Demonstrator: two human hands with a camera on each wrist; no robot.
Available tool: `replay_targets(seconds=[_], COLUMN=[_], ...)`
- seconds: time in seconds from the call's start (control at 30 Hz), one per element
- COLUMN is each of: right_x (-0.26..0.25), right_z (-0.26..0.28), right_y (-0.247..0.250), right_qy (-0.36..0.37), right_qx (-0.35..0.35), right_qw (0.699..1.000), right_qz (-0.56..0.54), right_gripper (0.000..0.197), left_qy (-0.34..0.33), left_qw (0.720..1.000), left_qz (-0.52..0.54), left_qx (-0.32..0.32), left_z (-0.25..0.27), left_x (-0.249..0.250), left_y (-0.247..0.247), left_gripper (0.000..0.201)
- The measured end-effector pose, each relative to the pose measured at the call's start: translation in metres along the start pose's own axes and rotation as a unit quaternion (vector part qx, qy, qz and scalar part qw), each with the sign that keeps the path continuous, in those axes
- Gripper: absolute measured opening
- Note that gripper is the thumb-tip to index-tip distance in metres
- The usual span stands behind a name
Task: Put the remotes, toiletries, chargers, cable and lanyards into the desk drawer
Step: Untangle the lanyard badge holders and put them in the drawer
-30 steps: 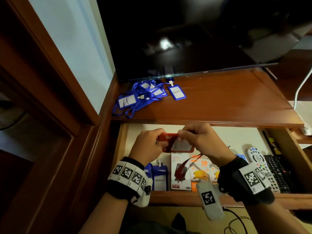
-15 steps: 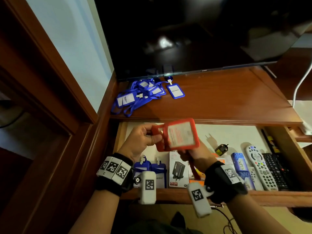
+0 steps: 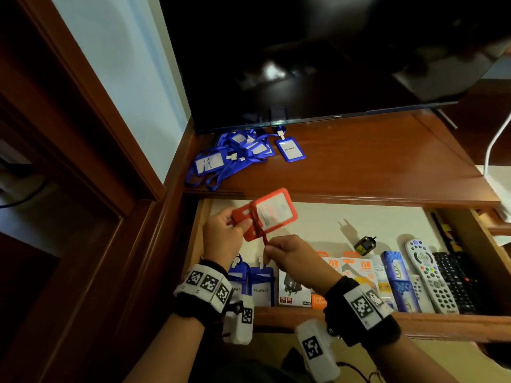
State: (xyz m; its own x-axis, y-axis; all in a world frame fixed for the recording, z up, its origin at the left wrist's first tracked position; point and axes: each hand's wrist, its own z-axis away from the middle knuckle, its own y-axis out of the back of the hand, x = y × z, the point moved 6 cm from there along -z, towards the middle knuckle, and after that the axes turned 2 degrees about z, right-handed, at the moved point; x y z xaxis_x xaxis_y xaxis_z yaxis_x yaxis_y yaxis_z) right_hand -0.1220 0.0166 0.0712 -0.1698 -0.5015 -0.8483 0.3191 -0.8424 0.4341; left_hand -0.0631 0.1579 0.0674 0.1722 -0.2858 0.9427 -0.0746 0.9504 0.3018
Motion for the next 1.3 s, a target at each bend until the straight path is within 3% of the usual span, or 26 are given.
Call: replay_targets(seconds=[0.13,0.37,0.47,0.57,0.67,0.77,0.8,0.9,0.97,1.17,1.3], right_x=[-0.017,-0.011,-0.006,0.000,-0.006,-0.008,-0.006,0.012,0.024,0.032,0.044], right_z=[0.004,-0.007,-0.008,-0.005,0.002,0.008,0.009,-0.004,-0.015,-0.023,-0.029], right_y=[0.022,0.050,0.057,0.061,0.060,0.059,0.059,0.061,0.059,0.055,0.041], right_qy=[0.032,0.055,0.048,0.041,0.083,0.111,0.110,0.070,0.022,0.026,-0.024], right_qx=[-0.006,0.003,-0.006,-0.020,-0.030,-0.043,-0.040,0.020,0.037,-0.038,-0.086], right_qw=[0.990,0.981,0.992,0.999,0.986,0.952,0.942,0.940,0.941,0.912,0.902], right_qz=[0.136,0.184,0.113,-0.015,-0.141,-0.281,-0.315,-0.333,-0.336,-0.407,-0.422], right_gripper=[0.034,0.032,0.032,0.033,0.037,0.044,0.045,0.020,0.029,0.028,0.034], left_qy=[-0.050,-0.108,-0.095,-0.060,-0.038,-0.023,-0.017,0.025,0.038,0.040,0.062], left_qw=[0.988,0.926,0.914,0.929,0.944,0.947,0.944,0.908,0.891,0.889,0.915], left_qz=[-0.127,-0.294,-0.253,-0.127,-0.007,0.132,0.174,0.322,0.380,0.418,0.377], left_qx=[-0.068,-0.212,-0.302,-0.343,-0.328,-0.292,-0.281,-0.267,-0.244,-0.185,-0.130], left_z=[0.006,0.022,0.027,0.028,0.027,0.030,0.032,0.035,0.034,0.039,0.032], left_x=[-0.002,0.008,0.009,0.011,0.011,0.015,0.017,0.022,0.026,0.029,0.008], left_y=[-0.010,-0.024,-0.031,-0.029,-0.031,-0.040,-0.044,-0.058,-0.064,-0.075,-0.068], left_gripper=[0.014,0.010,0.018,0.023,0.027,0.006,0.016,0.032,0.033,0.026,0.028])
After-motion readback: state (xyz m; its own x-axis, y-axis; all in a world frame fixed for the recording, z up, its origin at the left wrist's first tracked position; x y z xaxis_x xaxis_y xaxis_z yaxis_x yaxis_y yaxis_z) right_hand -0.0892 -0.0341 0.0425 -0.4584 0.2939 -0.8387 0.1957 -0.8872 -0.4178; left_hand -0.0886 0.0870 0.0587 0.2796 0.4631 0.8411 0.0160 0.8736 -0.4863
